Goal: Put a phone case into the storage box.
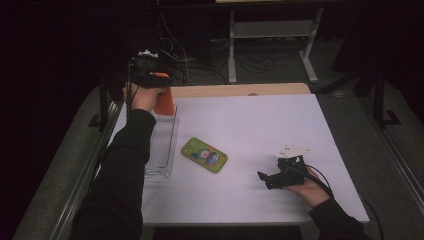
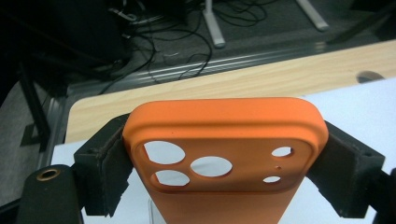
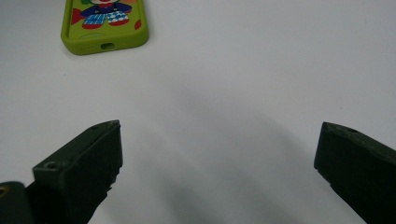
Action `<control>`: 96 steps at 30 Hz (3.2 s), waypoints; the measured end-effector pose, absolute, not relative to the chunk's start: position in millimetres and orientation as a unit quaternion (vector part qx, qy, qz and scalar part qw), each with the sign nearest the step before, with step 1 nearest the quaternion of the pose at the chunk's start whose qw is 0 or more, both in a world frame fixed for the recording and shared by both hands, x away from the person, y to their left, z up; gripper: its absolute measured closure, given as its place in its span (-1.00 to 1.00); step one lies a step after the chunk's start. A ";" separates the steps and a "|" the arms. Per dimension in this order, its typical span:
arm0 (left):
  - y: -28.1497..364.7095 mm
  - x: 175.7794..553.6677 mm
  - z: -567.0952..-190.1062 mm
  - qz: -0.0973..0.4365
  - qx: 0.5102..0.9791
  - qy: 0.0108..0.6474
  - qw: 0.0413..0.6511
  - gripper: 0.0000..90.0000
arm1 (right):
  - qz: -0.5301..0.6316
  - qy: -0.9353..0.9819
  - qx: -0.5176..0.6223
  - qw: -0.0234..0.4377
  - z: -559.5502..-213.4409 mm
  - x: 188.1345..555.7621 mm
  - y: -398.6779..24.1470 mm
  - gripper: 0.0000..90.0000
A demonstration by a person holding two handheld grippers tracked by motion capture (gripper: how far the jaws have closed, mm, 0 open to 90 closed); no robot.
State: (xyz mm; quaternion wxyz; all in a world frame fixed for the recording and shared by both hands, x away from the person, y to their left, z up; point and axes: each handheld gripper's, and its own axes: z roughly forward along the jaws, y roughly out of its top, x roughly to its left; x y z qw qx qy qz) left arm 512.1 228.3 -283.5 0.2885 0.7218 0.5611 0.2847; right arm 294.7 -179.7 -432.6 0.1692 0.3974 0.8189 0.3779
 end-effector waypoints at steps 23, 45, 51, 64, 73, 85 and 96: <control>226.3 535.0 -327.6 0.280 0.696 0.611 0.252 -0.67 | 0.382 0.818 0.394 0.172 -431.0 294.7 -182.1 -1.00; 222.6 538.3 -345.8 0.291 0.691 0.617 0.240 -0.69 | 0.380 0.819 0.396 0.169 -431.4 293.7 -181.5 -1.00; 220.7 539.1 -349.4 0.296 0.694 0.613 0.234 -0.71 | 0.380 0.817 0.400 0.169 -431.0 293.3 -182.9 -1.00; 222.9 540.0 -351.1 0.298 0.697 0.609 0.234 -0.94 | 0.378 0.817 0.402 0.168 -431.0 292.7 -184.0 -1.00; 228.7 531.7 -343.5 0.278 0.710 0.600 0.242 -1.00 | 0.377 0.817 0.403 0.168 -431.2 292.9 -183.8 -1.00; 237.0 488.3 -320.6 0.246 0.743 0.544 0.303 -1.00 | 0.374 0.816 0.405 0.174 -430.7 295.6 -185.1 -1.00; 219.6 438.2 -314.6 0.191 0.779 0.469 0.371 -1.00 | 0.383 0.813 0.406 0.164 -428.6 297.7 -187.7 -1.00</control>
